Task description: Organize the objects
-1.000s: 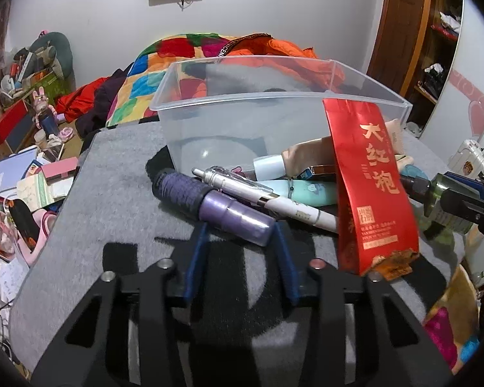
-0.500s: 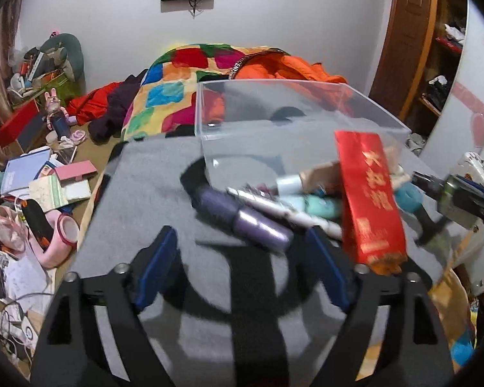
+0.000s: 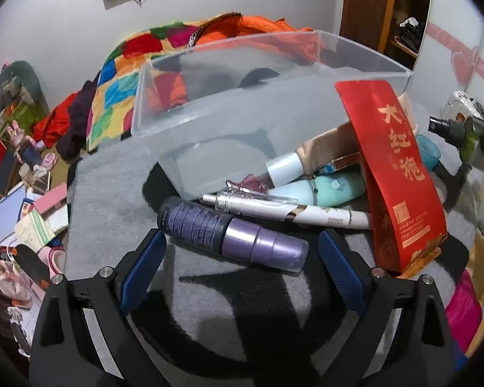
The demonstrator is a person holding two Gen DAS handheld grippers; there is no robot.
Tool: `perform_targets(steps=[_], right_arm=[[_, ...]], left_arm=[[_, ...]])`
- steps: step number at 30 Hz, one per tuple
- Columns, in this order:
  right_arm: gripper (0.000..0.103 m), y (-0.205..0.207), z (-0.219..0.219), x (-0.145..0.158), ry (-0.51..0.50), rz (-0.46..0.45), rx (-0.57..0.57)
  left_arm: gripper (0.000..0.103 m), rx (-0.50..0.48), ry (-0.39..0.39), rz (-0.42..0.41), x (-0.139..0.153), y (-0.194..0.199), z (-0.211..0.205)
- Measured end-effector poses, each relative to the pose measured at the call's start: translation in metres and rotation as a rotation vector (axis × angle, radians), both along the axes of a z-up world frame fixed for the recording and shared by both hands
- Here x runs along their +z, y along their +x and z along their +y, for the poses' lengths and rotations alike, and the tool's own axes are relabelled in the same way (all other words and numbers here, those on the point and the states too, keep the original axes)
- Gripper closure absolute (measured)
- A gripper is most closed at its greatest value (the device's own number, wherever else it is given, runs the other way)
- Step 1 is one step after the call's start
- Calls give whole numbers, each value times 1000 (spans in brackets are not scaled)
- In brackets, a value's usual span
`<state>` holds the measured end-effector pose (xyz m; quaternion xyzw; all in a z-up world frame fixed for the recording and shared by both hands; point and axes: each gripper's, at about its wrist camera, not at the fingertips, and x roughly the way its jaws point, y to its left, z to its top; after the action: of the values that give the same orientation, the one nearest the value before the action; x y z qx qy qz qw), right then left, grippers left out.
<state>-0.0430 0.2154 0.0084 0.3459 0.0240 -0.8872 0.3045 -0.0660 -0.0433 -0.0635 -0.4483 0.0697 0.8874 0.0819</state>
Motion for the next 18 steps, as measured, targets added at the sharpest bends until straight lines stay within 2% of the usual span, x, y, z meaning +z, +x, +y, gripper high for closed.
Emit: perform_targets(steps=[2, 9, 18], right_arm=[[65, -1, 0, 5, -6, 15, 0], [65, -3, -6, 25, -22, 75, -1], [65, -27, -12, 36, -41, 87, -12]], left_arm=[[27, 6, -6, 13, 0, -1, 2], [45, 46, 43, 13, 2, 6, -2], [69, 85, 55, 24, 13, 26, -15]])
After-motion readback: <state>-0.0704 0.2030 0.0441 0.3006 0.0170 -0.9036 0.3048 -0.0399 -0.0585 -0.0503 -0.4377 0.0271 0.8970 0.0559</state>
